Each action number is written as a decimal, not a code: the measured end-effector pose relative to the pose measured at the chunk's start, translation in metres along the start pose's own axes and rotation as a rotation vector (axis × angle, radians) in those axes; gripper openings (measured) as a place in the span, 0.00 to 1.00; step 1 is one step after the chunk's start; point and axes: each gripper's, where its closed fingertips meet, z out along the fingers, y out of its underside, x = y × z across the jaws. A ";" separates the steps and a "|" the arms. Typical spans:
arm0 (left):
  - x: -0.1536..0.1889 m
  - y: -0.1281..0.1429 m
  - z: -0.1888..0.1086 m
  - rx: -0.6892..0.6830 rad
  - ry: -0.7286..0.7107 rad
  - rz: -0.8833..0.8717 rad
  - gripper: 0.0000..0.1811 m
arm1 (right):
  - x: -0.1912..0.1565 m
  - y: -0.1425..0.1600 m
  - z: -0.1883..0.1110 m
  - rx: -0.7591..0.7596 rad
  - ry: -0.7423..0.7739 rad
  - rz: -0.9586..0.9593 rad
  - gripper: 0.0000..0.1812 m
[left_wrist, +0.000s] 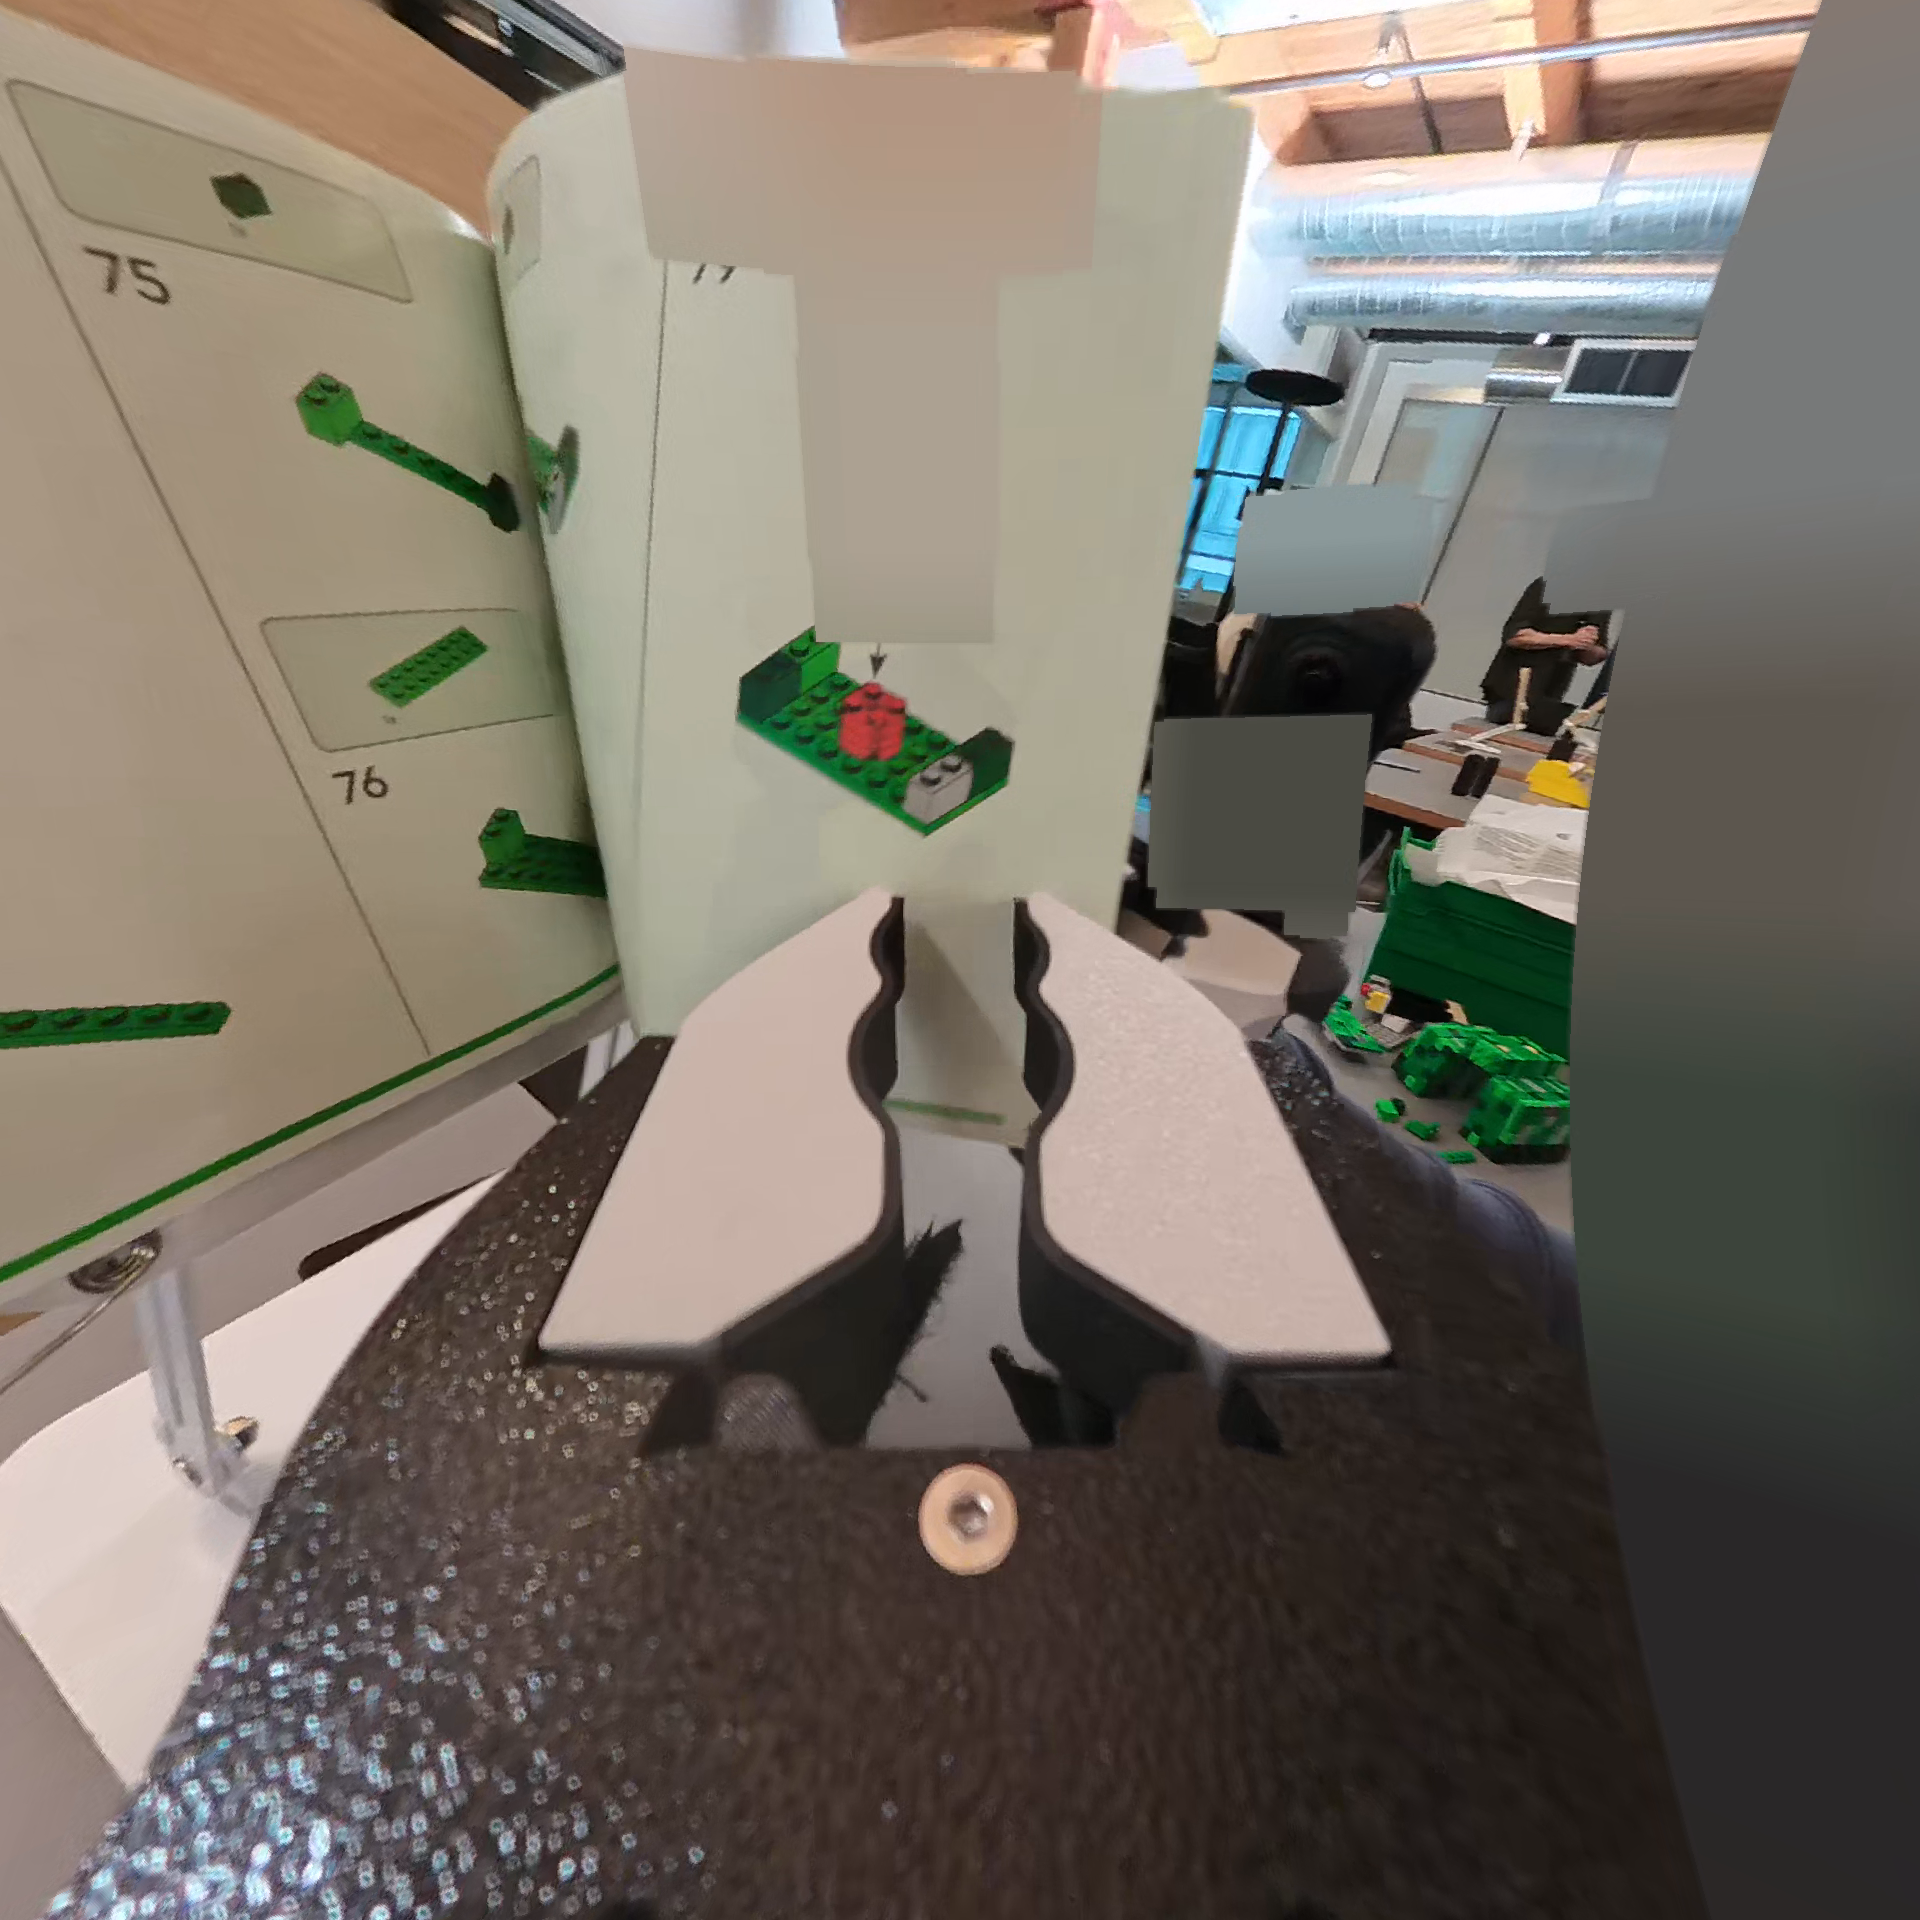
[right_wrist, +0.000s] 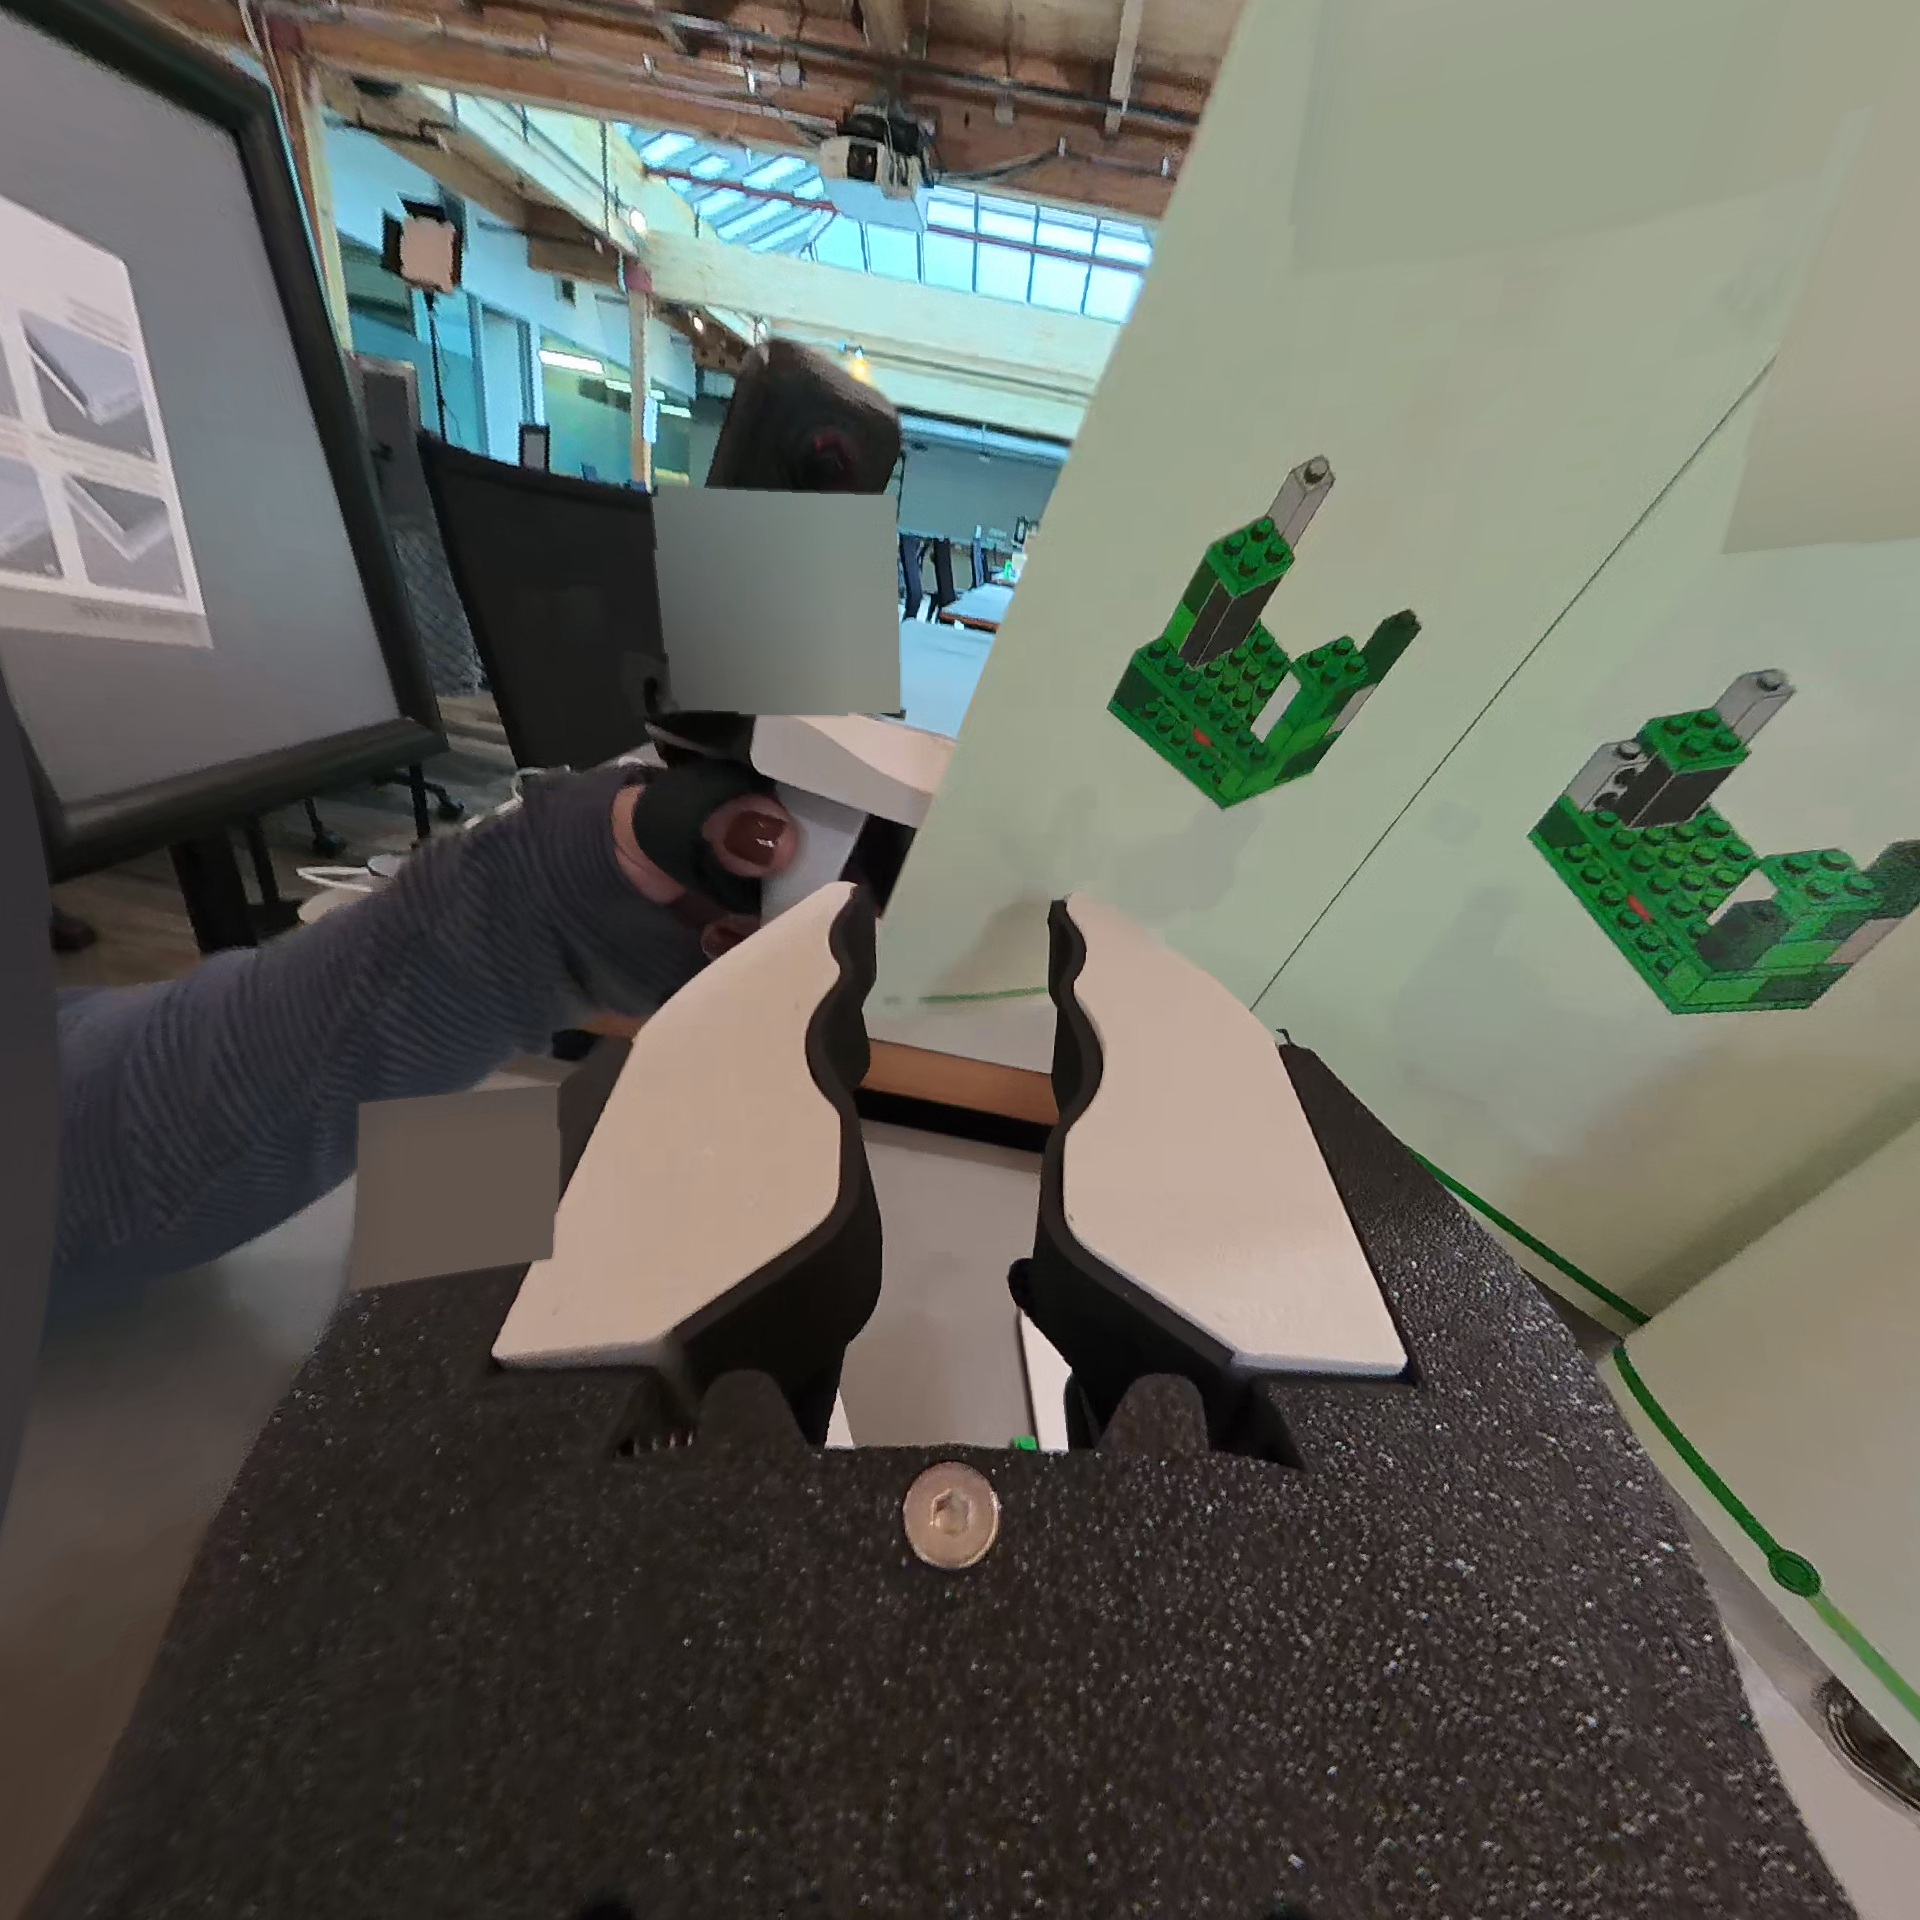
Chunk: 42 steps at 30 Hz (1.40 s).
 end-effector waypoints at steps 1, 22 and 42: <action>0.001 0.000 0.000 -0.003 0.010 -0.002 0.11 | 0.000 0.002 0.001 -0.010 0.000 -0.009 0.17; 0.037 0.007 -0.013 -0.061 0.246 0.065 0.13 | -0.027 -0.017 -0.002 0.025 -0.089 -0.138 0.22; 0.042 0.000 -0.011 -0.015 0.267 0.075 0.10 | -0.028 -0.019 -0.007 0.037 -0.118 -0.136 0.18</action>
